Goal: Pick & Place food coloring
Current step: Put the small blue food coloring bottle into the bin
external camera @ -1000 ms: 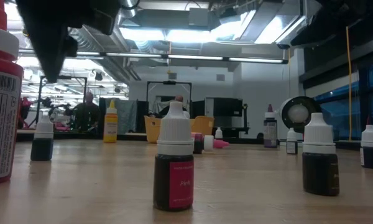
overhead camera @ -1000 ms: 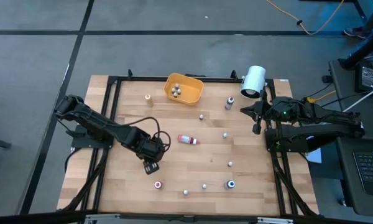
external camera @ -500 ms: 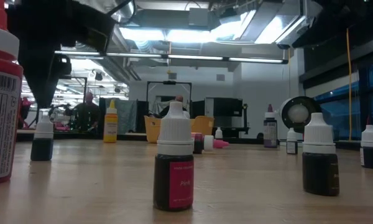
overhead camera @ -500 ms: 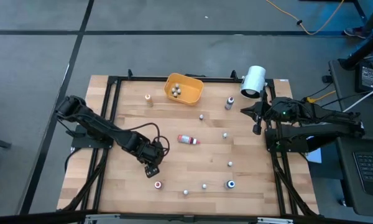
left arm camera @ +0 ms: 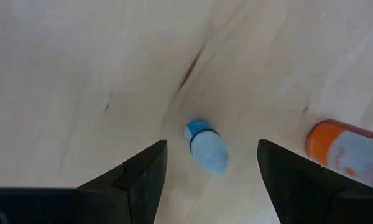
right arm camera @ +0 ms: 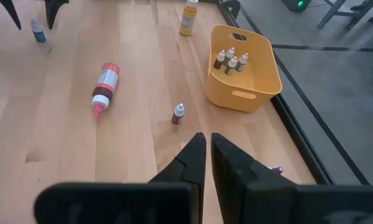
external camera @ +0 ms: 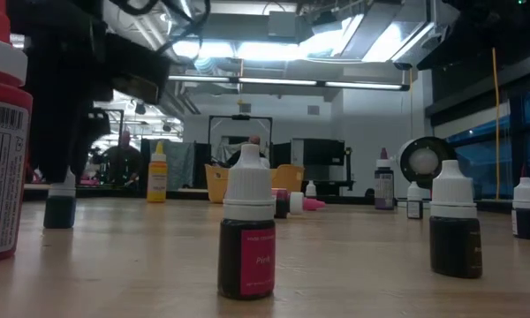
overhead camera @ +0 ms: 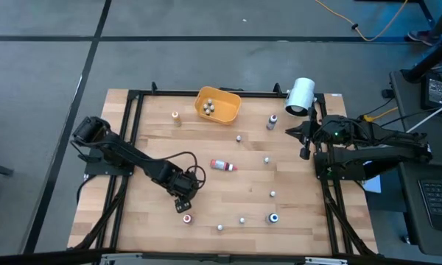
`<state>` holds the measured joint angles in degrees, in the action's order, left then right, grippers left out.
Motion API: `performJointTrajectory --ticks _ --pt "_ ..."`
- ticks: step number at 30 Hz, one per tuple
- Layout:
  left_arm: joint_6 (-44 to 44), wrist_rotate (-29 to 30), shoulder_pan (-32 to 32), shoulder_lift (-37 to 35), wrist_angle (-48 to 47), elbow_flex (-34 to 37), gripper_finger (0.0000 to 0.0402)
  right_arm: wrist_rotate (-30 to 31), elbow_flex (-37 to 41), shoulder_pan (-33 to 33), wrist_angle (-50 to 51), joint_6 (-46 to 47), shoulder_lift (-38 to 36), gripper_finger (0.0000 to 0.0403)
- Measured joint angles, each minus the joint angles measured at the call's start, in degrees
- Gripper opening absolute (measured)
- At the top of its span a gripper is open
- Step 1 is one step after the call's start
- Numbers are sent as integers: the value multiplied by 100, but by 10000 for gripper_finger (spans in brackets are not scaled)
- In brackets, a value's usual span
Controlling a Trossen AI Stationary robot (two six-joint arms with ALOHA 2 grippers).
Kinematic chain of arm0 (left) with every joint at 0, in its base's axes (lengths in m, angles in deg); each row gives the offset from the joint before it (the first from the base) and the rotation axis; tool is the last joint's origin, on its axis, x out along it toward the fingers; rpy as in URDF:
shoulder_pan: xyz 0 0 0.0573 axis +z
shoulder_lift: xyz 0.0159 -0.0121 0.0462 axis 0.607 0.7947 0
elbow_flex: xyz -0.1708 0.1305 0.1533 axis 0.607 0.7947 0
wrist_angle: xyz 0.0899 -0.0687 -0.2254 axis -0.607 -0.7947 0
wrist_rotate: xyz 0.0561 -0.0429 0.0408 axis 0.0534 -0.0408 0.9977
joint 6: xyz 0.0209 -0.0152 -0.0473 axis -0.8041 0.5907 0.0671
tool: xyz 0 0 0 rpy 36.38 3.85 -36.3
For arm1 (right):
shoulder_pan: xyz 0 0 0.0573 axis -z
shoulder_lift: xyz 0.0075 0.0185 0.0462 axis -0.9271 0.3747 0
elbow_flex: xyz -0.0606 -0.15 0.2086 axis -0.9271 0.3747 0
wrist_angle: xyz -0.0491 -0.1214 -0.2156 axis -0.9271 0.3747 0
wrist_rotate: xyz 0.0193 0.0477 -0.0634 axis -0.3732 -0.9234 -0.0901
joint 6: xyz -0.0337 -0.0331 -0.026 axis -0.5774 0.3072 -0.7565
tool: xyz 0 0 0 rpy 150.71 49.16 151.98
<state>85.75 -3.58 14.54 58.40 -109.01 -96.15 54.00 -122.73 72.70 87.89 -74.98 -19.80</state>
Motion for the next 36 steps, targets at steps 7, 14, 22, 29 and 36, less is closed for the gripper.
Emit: performJointTrajectory --ticks 7,14,22,29,36 --pt "-69 12 1 197 144 0 242 0 0 0 -2 2 0 30" --pt "-70 94 4 195 128 0 214 0 0 0 -8 4 -2 30" --pt "-56 95 4 197 113 -1 112 0 0 0 -7 3 -2 30" --pt "8 -43 4 188 106 -7 66 2 0 -2 -7 -15 -2 30" --pt "-147 -14 132 85 -460 -262 66 2 0 -1 -7 -36 -1 30"
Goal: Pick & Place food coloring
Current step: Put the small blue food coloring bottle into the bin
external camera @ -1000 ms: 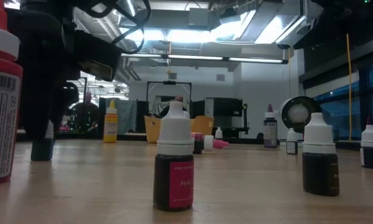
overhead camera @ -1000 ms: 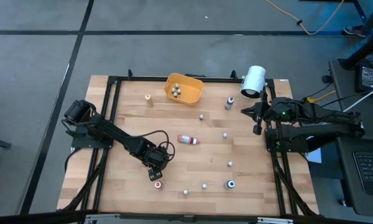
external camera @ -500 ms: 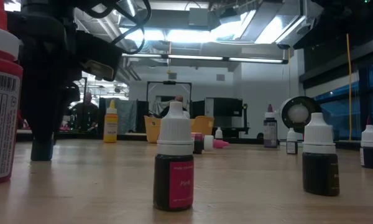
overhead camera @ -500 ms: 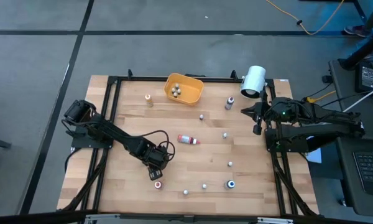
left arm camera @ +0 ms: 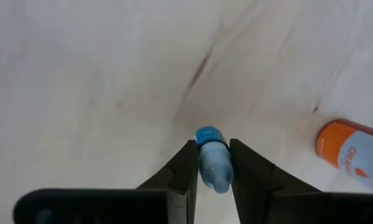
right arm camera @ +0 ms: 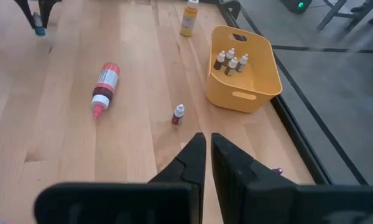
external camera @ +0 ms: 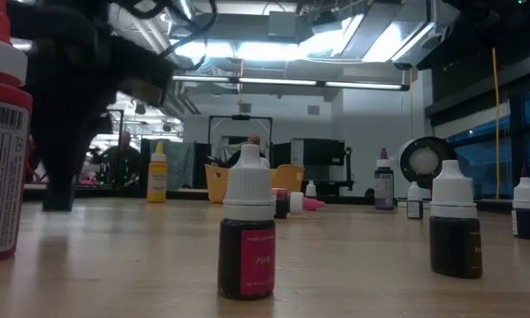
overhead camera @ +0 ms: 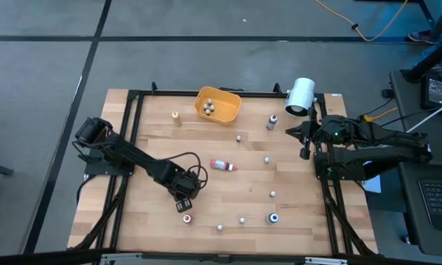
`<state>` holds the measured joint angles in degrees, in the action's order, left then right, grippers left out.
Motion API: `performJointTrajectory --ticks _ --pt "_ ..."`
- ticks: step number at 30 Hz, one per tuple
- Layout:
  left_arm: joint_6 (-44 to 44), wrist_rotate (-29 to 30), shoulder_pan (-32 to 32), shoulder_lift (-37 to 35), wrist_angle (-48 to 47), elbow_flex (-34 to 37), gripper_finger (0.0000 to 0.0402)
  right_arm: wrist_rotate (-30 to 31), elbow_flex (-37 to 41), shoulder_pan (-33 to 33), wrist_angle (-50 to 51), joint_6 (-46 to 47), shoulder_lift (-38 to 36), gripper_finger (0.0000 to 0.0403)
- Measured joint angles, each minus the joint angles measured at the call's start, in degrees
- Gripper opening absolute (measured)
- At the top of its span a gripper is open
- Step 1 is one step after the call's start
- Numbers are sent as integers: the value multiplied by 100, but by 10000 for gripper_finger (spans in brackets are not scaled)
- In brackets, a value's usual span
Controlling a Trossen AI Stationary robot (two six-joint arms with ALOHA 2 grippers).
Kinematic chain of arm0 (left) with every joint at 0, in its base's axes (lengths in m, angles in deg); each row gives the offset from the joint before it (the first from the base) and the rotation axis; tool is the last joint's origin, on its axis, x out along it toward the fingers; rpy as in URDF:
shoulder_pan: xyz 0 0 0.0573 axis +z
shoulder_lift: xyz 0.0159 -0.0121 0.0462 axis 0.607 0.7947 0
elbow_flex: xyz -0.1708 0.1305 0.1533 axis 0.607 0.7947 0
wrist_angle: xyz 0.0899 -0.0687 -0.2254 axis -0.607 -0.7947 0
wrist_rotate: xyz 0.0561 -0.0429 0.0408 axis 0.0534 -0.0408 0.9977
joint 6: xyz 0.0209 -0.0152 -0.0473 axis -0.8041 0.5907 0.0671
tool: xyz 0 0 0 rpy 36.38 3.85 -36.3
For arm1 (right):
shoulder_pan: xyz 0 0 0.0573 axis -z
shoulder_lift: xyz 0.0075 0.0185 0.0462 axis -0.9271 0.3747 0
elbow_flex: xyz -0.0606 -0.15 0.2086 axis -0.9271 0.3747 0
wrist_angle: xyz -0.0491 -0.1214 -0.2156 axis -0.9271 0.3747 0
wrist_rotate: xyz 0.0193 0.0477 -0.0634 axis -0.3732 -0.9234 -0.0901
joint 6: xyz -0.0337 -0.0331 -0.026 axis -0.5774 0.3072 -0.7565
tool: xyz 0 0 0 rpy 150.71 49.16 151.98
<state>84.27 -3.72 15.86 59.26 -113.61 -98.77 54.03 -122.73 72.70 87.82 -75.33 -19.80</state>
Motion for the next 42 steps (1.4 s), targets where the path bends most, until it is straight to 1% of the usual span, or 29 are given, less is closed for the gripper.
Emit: performJointTrajectory --ticks 5,9,12,16,18,21,26,31,36,42 --pt "-635 125 383 -405 -972 -435 66 2 0 -1 -2 -4 -1 30" --pt "-1017 307 954 -1013 -1316 -602 66 43 0 1 -1 3 0 30" --pt "-1320 423 1568 -1528 -1433 -723 66 46 0 -2 -4 14 -1 30" --pt "-1914 458 2543 -2103 -1475 -882 66 48 0 1 -15 34 1 30" --pt "-2288 411 3036 -2283 -1481 -962 66 46 0 1 -34 36 1 30" --pt "-2875 180 3747 -2411 -1503 -1071 66 46 0 -2 -72 36 -1 30" --pt "-3881 -221 4664 -2344 -1553 -1230 66 46 0 -2 -96 64 -1 30" --pt "-4893 -302 5335 -2063 -1541 -1542 68 46 0 -1 -107 480 -1 30" --pt "-5775 -263 5842 -1441 -1506 -2083 66 48 0 -1 -111 654 3 30" --pt "-6548 -251 6199 -347 -1496 -2991 67 48 0 1 -116 662 3 30"
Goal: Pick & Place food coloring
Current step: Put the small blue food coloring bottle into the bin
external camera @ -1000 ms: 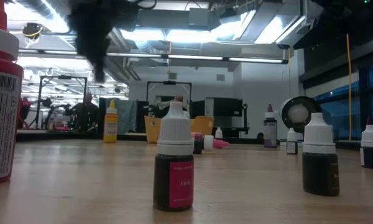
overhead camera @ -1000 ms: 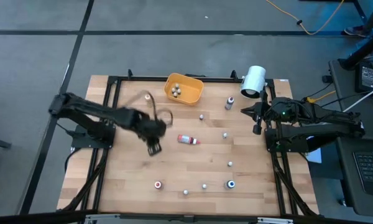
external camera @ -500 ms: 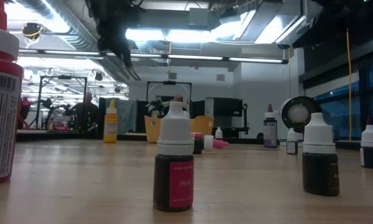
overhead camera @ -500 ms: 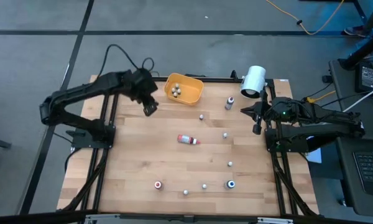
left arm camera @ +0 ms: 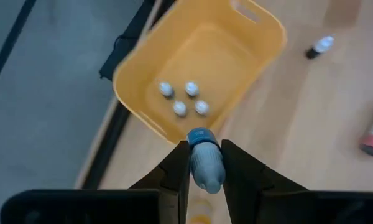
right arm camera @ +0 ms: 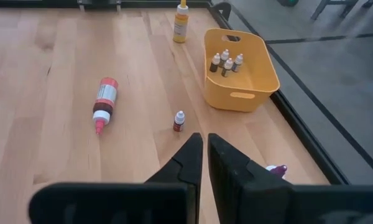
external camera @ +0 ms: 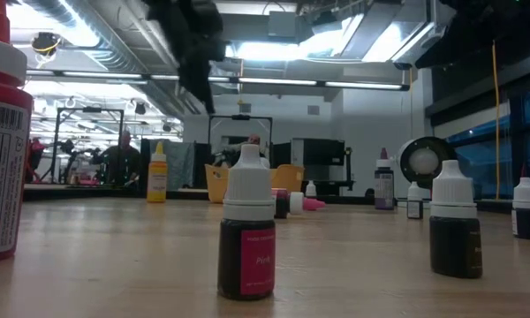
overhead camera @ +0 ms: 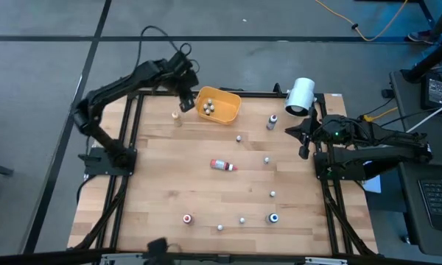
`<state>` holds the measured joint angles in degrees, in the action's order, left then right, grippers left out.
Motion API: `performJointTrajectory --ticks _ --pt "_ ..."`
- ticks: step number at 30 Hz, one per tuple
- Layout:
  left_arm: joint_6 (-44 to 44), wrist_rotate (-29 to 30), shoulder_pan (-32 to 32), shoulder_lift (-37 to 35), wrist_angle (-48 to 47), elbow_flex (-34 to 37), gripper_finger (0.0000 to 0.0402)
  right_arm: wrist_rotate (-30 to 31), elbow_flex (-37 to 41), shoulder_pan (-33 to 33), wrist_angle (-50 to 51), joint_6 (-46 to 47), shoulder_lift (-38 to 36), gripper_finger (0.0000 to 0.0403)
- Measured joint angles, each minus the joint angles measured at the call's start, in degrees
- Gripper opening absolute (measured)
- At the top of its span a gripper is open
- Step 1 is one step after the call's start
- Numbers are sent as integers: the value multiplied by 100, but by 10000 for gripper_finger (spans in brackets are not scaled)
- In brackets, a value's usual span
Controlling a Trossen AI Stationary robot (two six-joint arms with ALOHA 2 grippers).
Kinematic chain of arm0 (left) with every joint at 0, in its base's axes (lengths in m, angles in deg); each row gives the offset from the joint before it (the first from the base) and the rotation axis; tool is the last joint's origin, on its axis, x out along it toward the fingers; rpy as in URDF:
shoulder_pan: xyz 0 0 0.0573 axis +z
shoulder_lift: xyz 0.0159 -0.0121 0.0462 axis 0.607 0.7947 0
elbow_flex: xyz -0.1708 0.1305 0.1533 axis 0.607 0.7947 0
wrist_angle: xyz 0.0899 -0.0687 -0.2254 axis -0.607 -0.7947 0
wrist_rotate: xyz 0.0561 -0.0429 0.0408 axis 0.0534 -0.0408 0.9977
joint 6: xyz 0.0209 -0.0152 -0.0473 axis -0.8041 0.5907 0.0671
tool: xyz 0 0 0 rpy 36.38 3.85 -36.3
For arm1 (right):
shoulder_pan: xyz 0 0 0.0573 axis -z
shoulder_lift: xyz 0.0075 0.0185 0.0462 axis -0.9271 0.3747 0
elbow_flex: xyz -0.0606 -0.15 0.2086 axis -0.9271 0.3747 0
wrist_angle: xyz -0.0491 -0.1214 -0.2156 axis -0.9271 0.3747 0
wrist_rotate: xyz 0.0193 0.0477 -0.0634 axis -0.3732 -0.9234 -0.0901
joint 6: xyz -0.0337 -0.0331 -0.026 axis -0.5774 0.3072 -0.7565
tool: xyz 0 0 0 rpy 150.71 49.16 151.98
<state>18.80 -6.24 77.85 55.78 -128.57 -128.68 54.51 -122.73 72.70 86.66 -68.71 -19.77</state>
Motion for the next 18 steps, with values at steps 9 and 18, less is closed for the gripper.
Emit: performJointTrajectory --ticks 9,18 --pt "-429 -9 137 1702 -69 -1564 67 0 0 0 -2 -6 0 30" --pt "-427 -33 -2 2825 -300 -2308 67 0 0 -2 -49 1 0 30"
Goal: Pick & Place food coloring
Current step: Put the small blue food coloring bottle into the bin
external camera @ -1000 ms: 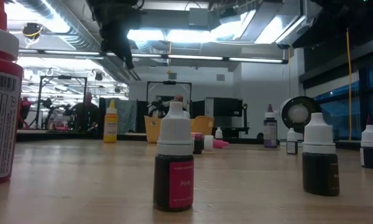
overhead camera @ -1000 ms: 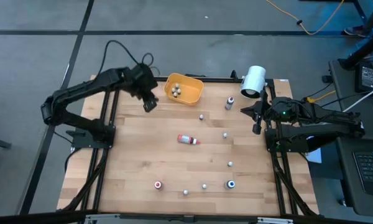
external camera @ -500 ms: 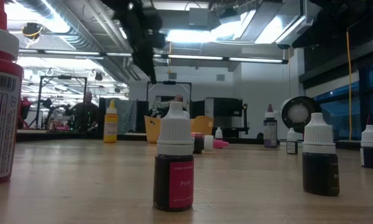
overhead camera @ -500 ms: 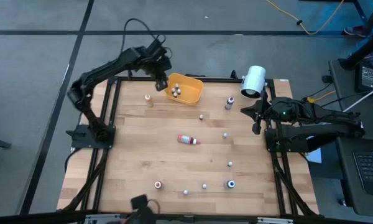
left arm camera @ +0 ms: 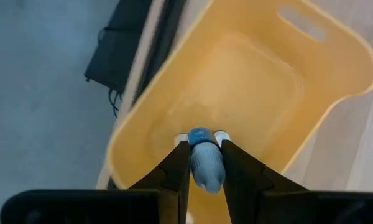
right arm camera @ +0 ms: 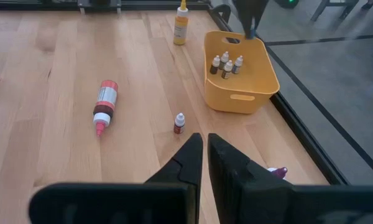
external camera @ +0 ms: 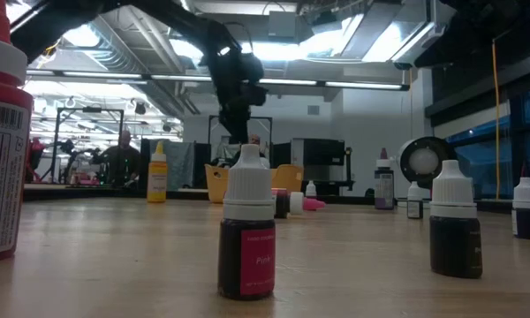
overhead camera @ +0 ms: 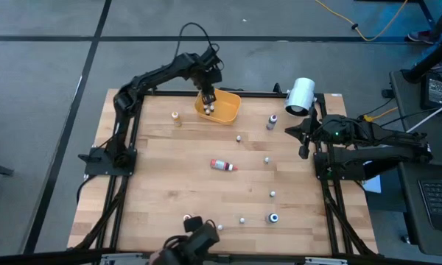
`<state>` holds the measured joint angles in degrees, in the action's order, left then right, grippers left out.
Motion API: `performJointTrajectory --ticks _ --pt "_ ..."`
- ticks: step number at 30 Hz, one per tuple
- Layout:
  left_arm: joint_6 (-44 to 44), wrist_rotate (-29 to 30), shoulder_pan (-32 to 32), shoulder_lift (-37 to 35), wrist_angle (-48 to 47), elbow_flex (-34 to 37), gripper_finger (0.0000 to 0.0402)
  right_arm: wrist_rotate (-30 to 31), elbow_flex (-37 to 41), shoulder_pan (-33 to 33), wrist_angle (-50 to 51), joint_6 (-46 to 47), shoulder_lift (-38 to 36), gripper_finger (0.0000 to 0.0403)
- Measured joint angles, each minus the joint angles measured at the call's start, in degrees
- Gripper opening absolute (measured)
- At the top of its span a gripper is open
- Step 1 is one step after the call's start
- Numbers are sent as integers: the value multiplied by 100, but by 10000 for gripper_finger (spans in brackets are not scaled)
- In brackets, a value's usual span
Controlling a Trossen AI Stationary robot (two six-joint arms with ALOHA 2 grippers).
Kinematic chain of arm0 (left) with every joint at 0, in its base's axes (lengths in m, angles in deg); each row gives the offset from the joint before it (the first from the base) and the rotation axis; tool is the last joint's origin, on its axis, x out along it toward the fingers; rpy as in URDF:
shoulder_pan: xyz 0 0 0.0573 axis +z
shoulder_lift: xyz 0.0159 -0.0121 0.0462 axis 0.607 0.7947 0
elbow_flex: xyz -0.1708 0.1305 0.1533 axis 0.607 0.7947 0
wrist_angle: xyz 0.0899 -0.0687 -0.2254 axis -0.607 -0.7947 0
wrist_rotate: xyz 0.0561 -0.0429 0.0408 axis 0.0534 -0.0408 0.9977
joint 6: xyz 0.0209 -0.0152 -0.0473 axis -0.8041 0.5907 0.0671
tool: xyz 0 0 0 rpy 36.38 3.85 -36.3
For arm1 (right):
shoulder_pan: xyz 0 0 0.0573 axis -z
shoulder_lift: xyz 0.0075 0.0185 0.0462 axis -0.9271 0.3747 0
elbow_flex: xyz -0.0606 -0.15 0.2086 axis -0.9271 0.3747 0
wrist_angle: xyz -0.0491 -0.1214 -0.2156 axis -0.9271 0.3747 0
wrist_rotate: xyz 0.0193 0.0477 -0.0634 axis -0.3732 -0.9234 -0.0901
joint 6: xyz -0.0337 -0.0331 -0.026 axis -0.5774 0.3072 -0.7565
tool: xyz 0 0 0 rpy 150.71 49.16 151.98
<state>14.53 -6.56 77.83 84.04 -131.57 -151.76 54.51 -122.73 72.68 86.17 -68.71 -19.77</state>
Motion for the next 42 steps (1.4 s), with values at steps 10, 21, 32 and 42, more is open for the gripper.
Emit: performJointTrajectory --ticks 10,21,32,42 --pt "91 50 -150 365 79 -19 66 0 0 0 -16 -29 0 30" --pt "153 151 -216 732 380 -17 66 1 0 1 -12 -172 0 30" --pt "164 343 -216 921 467 -4 66 2 0 2 -10 -175 -1 30" --pt "163 432 -302 1094 415 1 69 1 1 0 -5 -190 -2 30"
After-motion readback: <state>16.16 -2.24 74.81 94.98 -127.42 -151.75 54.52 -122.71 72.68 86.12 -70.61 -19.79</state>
